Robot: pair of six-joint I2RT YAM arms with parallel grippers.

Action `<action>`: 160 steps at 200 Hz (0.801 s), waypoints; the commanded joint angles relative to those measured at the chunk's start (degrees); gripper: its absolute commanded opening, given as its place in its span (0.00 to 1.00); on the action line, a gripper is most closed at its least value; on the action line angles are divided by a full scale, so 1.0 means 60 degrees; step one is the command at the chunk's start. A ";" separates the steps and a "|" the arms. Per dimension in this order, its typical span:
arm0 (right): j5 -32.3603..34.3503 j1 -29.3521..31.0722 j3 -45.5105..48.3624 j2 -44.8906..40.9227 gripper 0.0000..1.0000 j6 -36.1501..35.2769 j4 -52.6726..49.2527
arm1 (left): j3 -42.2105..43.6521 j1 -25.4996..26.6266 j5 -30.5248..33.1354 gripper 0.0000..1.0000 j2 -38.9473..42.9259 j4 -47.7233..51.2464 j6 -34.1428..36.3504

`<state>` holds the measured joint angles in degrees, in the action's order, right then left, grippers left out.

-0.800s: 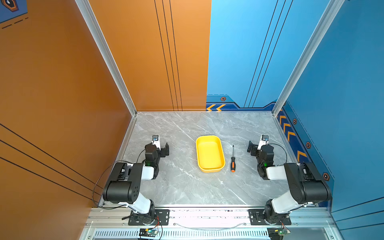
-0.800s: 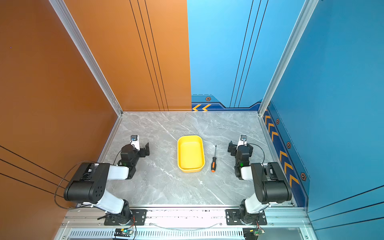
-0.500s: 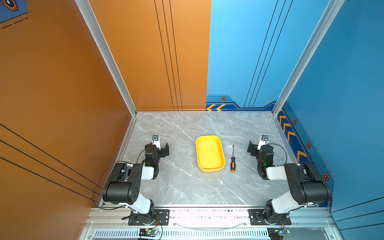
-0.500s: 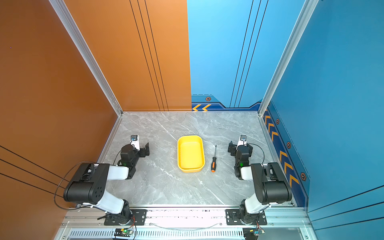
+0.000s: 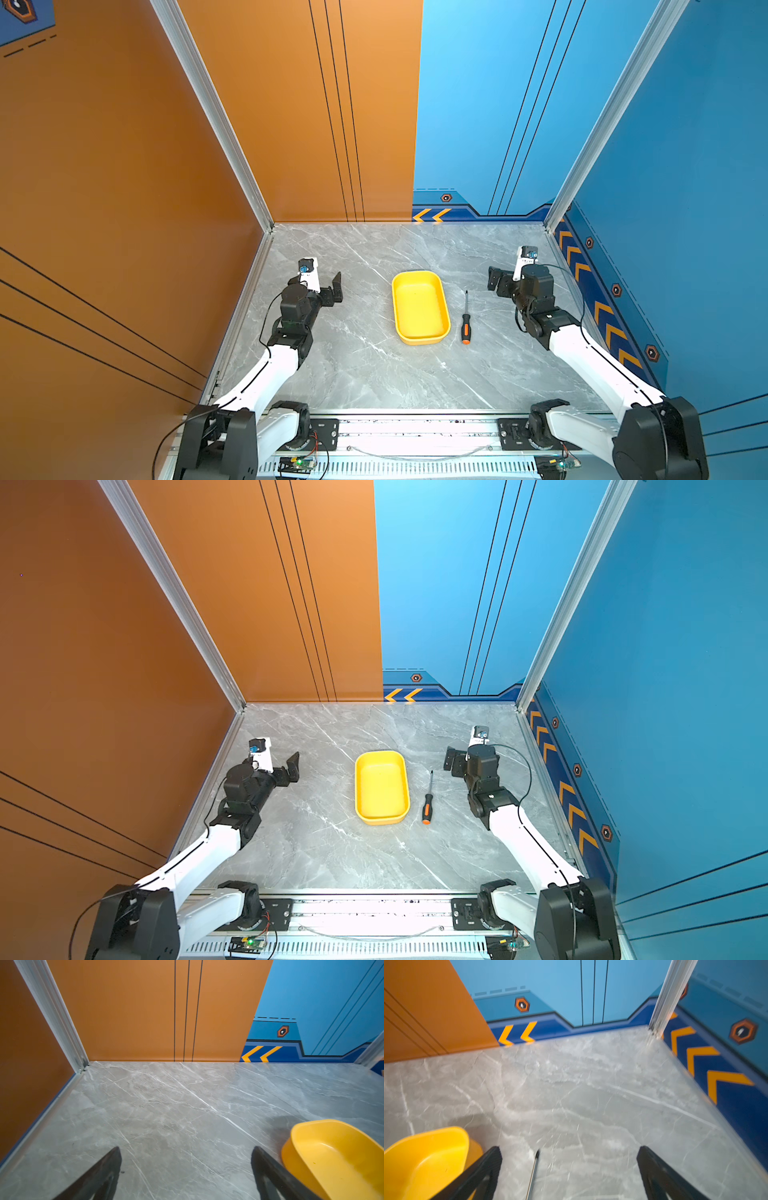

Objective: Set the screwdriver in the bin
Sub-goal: 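Move the right gripper over the black-and-orange screwdriver handle and lower it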

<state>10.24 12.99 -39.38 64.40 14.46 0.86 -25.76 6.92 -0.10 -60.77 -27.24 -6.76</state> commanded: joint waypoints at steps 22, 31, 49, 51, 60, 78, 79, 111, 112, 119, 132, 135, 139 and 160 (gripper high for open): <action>-0.0031 0.1335 0.1119 -0.0621 1.00 0.1996 -0.2213 | -0.0190 0.0603 -0.0758 0.98 0.0315 0.2451 -0.1446; 0.0003 0.1630 0.1346 -0.0684 1.00 0.2280 -0.2194 | -0.0220 0.0809 -0.0730 0.98 0.0275 0.2779 -0.1493; 0.0065 0.2104 0.1490 -0.0628 1.00 0.2628 -0.2459 | -0.0190 0.1153 -0.0788 0.98 0.0110 0.3038 -0.1594; 0.0106 0.2176 0.1500 -0.0619 1.00 0.2669 -0.2502 | -0.0193 0.1163 -0.0829 0.98 0.0087 0.3044 -0.1618; 0.0348 0.2471 0.1597 -0.0597 1.00 0.2821 -0.2560 | -0.0184 0.1230 -0.1042 0.98 -0.0025 0.3106 -0.1759; 0.0745 0.2911 0.1941 -0.0625 1.00 0.3134 -0.2349 | -0.0080 0.1400 -0.1200 0.98 -0.0193 0.3111 -0.1900; 0.0764 0.2929 0.1959 -0.0633 1.00 0.3153 -0.2323 | -0.0084 0.1413 -0.1207 0.98 -0.0196 0.3108 -0.1903; 0.0992 0.3135 0.2300 -0.0584 1.00 0.3464 -0.2112 | 0.0103 0.1588 -0.1044 0.98 -0.0204 0.3113 -0.2122; 0.1005 0.3136 0.2293 -0.0576 0.99 0.3464 -0.2117 | 0.0111 0.1594 -0.1049 0.98 -0.0201 0.3116 -0.2131; 0.1082 0.3190 0.2258 -0.0492 0.98 0.3478 -0.2170 | 0.0160 0.1612 -0.1032 0.98 -0.0187 0.3110 -0.2178; 0.1304 0.3331 0.2191 -0.0321 0.98 0.3536 -0.2197 | 0.0200 0.1630 -0.1027 0.98 -0.0144 0.3106 -0.2262; 0.1334 0.3348 0.2176 -0.0275 0.98 0.3550 -0.2201 | 0.0202 0.1630 -0.1024 0.98 -0.0140 0.3105 -0.2270; 0.1370 0.3377 0.2158 -0.0212 0.98 0.3577 -0.2188 | 0.0195 0.1639 -0.1024 0.98 -0.0131 0.3117 -0.2279; 0.1406 0.3466 0.2055 0.0166 0.98 0.3754 -0.2087 | 0.0206 0.1645 -0.1069 0.98 -0.0081 0.3113 -0.2315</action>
<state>15.84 32.97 -26.17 62.81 34.57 -11.44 -25.30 16.21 -5.45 -62.04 -9.41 -19.40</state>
